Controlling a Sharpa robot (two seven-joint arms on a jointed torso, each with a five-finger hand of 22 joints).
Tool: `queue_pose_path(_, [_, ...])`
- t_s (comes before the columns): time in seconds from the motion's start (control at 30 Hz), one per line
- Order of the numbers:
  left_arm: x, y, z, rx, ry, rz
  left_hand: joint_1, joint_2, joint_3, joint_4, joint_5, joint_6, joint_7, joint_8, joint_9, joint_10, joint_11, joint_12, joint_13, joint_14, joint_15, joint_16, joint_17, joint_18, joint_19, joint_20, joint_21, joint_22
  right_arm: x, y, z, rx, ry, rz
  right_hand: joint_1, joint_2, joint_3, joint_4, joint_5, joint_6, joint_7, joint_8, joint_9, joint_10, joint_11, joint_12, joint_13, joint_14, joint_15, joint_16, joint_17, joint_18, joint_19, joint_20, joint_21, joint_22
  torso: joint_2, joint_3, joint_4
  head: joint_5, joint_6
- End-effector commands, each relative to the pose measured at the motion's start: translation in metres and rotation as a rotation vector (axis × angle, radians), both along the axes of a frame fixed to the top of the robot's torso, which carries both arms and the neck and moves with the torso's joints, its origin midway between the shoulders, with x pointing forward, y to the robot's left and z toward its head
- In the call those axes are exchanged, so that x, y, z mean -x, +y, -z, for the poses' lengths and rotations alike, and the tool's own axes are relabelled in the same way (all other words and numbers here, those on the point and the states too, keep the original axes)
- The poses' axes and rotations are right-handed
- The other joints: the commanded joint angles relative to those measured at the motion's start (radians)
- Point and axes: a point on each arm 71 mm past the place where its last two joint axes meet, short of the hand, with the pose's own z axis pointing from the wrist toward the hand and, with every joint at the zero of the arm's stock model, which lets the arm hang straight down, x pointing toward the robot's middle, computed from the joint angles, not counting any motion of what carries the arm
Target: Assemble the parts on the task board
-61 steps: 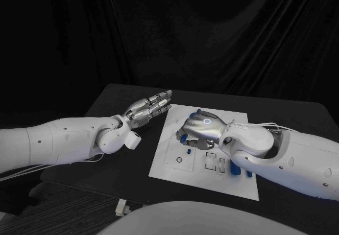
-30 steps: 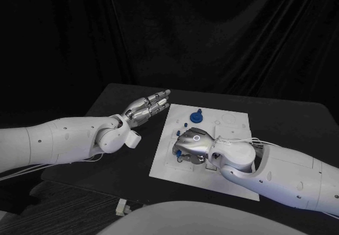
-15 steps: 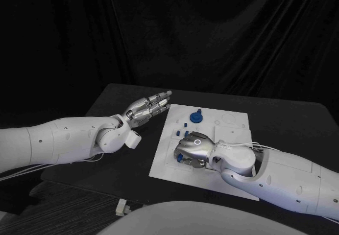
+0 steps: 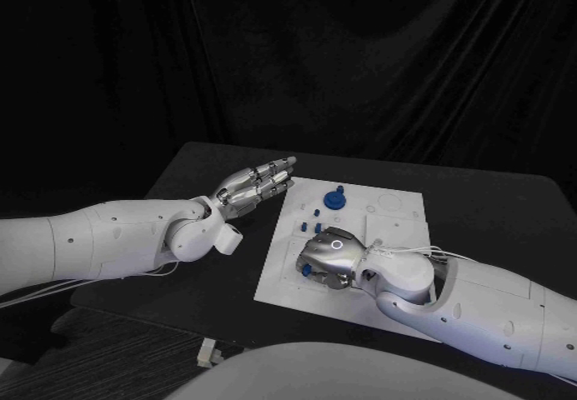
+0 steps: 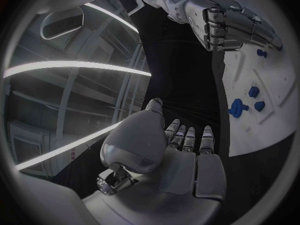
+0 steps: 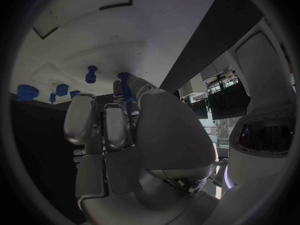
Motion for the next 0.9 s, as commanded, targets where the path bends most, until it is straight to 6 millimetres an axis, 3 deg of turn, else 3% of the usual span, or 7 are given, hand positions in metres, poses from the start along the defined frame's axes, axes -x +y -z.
queue_pose_path(0.03, [0.0005,0.0,-0.0065,0.069,-0.067,-0.004,0.011,-0.001,0.006,0.001,0.007,0.001,0.005,0.007,0.001,-0.001,0.01,0.004,0.0,0.0,0.009,-0.004,-0.001,0.017,0.0,0.009,-0.004,0.001,0.0014,-0.0012,0.0056,0.031,0.003,0.023,-0.007,-0.014,0.008,0.001,0.001,-0.02,-0.002,-0.014,-0.004,-0.015,0.006,-0.012,-0.003,0.032,0.007,0.0,-0.007,-0.006,0.024,0.009,-0.007,0.156,0.001,0.0001,-0.0003,0.001,0.0])
queue_pose_path(0.17, [0.0006,0.0002,-0.0063,0.069,-0.066,-0.003,0.013,-0.001,0.007,0.001,0.009,0.003,0.006,0.008,0.001,-0.001,0.011,0.004,0.0,0.0,0.01,-0.004,-0.001,0.017,0.0,0.011,-0.003,0.001,0.0007,-0.0021,0.0069,0.04,0.004,0.039,-0.033,-0.036,0.016,0.004,-0.011,-0.069,-0.01,-0.043,-0.017,-0.075,0.014,-0.039,-0.004,0.021,-0.006,-0.021,-0.037,0.002,0.014,0.003,-0.041,0.147,0.0,0.0001,0.0,0.003,0.0])
queue_pose_path(0.3, [0.0005,0.0001,-0.006,0.069,-0.064,-0.001,0.014,-0.001,0.009,0.001,0.01,0.008,0.009,0.01,0.002,-0.001,0.013,0.005,0.0,0.0,0.011,-0.004,-0.001,0.018,0.0,0.013,-0.003,0.002,0.0001,-0.0031,0.0074,0.042,0.003,0.048,-0.053,-0.05,0.015,0.003,-0.021,-0.113,-0.024,-0.048,-0.028,-0.116,0.024,-0.049,-0.003,0.014,-0.001,-0.032,-0.053,0.005,0.007,0.004,-0.063,0.141,0.0,0.0,-0.0002,0.003,0.0])
queue_pose_path(0.33, [0.0004,0.0,-0.0058,0.069,-0.063,0.0,0.015,-0.001,0.009,0.001,0.011,0.01,0.01,0.01,0.002,-0.001,0.014,0.004,0.0,0.0,0.012,-0.004,-0.001,0.018,0.0,0.014,-0.003,0.002,0.0001,-0.0032,0.0074,0.041,0.003,0.049,-0.057,-0.053,0.012,-0.001,-0.023,-0.146,-0.044,-0.049,-0.036,-0.139,0.025,-0.053,-0.002,0.012,-0.002,-0.036,-0.058,0.006,0.004,0.004,-0.071,0.139,0.0,0.0,0.0,0.003,0.0])
queue_pose_path(0.43, [0.0002,0.0,-0.0055,0.069,-0.062,0.001,0.017,0.0,0.011,0.001,0.013,0.015,0.012,0.012,0.003,-0.001,0.016,0.004,0.0,0.0,0.014,-0.004,-0.001,0.018,0.0,0.016,-0.003,0.002,0.0001,-0.0034,0.0073,0.039,0.002,0.051,-0.062,-0.053,0.008,-0.006,-0.026,-0.164,-0.061,-0.047,-0.041,-0.151,0.025,-0.049,0.0,0.01,-0.002,-0.038,-0.061,0.006,0.003,0.004,-0.074,0.139,0.0,0.0001,0.0002,0.002,0.0])
queue_pose_path(0.7, [0.0,0.0,-0.0045,0.067,-0.052,0.008,0.019,0.0,0.014,0.002,0.013,0.038,0.021,0.023,0.007,-0.001,0.021,0.004,0.0,0.0,0.021,-0.004,-0.001,0.018,0.0,0.022,-0.003,0.002,-0.0004,-0.0058,0.0074,0.036,0.001,0.053,-0.076,-0.057,-0.005,-0.008,-0.033,-0.168,-0.07,-0.043,-0.042,-0.169,0.024,-0.045,0.001,0.007,-0.003,-0.042,-0.068,0.007,0.0,0.004,-0.08,0.137,0.0,0.0,0.0001,0.001,0.0])
queue_pose_path(0.9, [-0.0003,-0.0007,-0.0037,0.067,-0.046,0.013,0.02,-0.001,0.016,0.003,0.013,0.07,0.03,0.039,0.011,-0.001,0.027,0.005,0.0,0.0,0.024,-0.004,-0.001,0.018,0.0,0.026,-0.003,0.002,-0.0008,-0.0089,0.0038,-0.007,-0.016,0.058,-0.075,-0.051,-0.058,-0.021,-0.037,-0.223,-0.091,-0.045,-0.057,-0.305,0.029,-0.066,-0.003,0.001,0.002,-0.049,-0.079,0.01,-0.004,0.006,-0.095,0.134,0.0,0.0,-0.0001,0.001,0.0])
